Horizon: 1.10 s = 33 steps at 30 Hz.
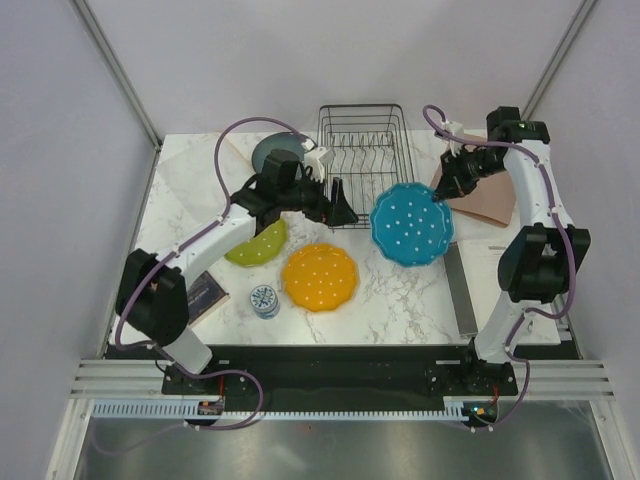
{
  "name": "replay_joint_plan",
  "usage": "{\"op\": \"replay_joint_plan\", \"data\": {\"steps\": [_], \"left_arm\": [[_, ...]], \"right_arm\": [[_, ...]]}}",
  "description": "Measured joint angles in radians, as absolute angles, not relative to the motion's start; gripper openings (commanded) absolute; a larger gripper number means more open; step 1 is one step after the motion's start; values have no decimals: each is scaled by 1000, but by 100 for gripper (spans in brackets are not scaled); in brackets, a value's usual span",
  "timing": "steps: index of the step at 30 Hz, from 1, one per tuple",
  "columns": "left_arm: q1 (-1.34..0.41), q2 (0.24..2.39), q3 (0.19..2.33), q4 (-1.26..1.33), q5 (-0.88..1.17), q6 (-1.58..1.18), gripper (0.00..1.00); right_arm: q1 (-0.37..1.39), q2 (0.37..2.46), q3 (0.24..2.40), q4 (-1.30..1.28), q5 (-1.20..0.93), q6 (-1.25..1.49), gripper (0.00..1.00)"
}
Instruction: Load the plates into the dish rack
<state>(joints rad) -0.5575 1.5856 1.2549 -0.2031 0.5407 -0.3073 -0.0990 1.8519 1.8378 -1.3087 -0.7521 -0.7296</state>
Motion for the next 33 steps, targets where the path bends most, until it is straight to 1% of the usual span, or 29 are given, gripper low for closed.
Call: {"op": "replay_joint_plan", "data": {"steps": [5, 10, 11, 13, 14, 19, 20, 22, 23, 25, 26, 27, 28, 29, 31, 33], "left_arm": [[-564, 1679, 1325, -145, 580, -338, 87], [-583, 1728, 1373, -123, 603, -354, 79], [-586, 1734, 1380, -121, 609, -356, 75], [-593, 1746, 1395, -113, 621, -364, 71], [-597, 1752, 1398, -108, 630, -367, 66], [-602, 1776, 1402, -100, 649, -383, 57], [-602, 1781, 1402, -101, 654, -385, 49], [-602, 1790, 1402, -100, 661, -395, 38], [-602, 1795, 1402, -101, 661, -396, 28], [-599, 1802, 1402, -105, 649, -413, 19], [-596, 1807, 1402, -107, 635, -422, 10], [-590, 1816, 1402, -109, 623, -433, 6], [-583, 1826, 1403, -110, 617, -444, 3], [-579, 1835, 1403, -109, 618, -448, 2], [-577, 1840, 1403, -110, 617, -450, 2], [-579, 1840, 1403, -111, 624, -442, 2]], "right_arm": [[-60, 1898, 1919, -1302, -760, -675, 0], [-27, 1927, 1933, -1304, -759, -638, 0], [-22, 1931, 1933, -1301, -759, -630, 0], [-13, 1937, 1935, -1299, -760, -613, 0], [-10, 1945, 1944, -1299, -760, -604, 0], [-9, 1953, 1970, -1293, -762, -590, 0], [-9, 1953, 1975, -1293, -765, -587, 0], [-9, 1954, 1985, -1291, -767, -583, 0], [-9, 1954, 1988, -1290, -767, -583, 0], [-10, 1954, 1991, -1298, -767, -584, 0], [-11, 1953, 1991, -1305, -772, -585, 0], [-10, 1953, 1991, -1309, -778, -585, 0], [-10, 1953, 1991, -1310, -780, -587, 9], [-7, 1953, 1990, -1307, -775, -589, 20], [-4, 1953, 1980, -1304, -772, -588, 42], [-5, 1953, 1969, -1311, -797, -585, 50]]}}
